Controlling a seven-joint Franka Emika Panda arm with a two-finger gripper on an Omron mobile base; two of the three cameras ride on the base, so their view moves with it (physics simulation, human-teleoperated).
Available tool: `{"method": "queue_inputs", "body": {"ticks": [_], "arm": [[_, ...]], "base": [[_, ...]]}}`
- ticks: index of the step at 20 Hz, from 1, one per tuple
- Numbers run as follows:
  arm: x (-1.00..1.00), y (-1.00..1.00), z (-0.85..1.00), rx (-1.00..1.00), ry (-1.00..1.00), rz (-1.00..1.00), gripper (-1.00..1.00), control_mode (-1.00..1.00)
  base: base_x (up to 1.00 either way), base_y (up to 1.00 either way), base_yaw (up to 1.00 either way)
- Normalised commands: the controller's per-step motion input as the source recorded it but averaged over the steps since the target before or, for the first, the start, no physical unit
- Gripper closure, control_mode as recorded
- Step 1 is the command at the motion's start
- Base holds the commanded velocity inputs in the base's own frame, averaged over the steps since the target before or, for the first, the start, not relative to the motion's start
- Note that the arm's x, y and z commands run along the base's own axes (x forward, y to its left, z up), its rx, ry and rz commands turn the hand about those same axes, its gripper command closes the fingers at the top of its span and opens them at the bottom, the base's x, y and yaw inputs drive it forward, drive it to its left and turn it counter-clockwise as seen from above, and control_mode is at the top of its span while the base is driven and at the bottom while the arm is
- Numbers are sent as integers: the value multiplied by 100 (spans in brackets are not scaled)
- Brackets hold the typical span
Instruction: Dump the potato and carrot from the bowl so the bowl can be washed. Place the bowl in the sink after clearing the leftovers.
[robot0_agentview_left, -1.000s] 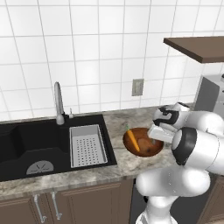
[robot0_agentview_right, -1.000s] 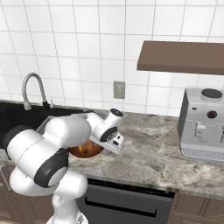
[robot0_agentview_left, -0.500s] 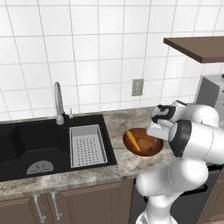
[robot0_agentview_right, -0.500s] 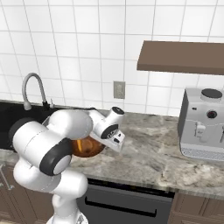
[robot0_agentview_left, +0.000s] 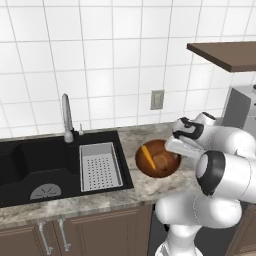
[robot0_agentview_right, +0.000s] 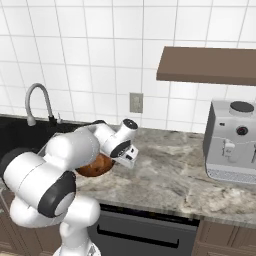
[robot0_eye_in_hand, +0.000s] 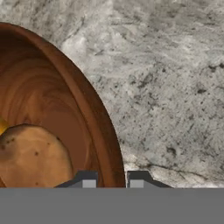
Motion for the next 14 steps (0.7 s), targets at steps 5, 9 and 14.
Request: {"method": "queue_inputs", "body": {"ticks": [5, 9, 14], "arm": [[0, 91, 32, 0, -20, -4, 100, -100], [6, 90, 26, 0, -12, -7, 100, -100], [26, 71, 27, 0, 0, -6, 100, -100]], "base": [[0, 0, 0], [0, 0, 0], [0, 0, 0]]}}
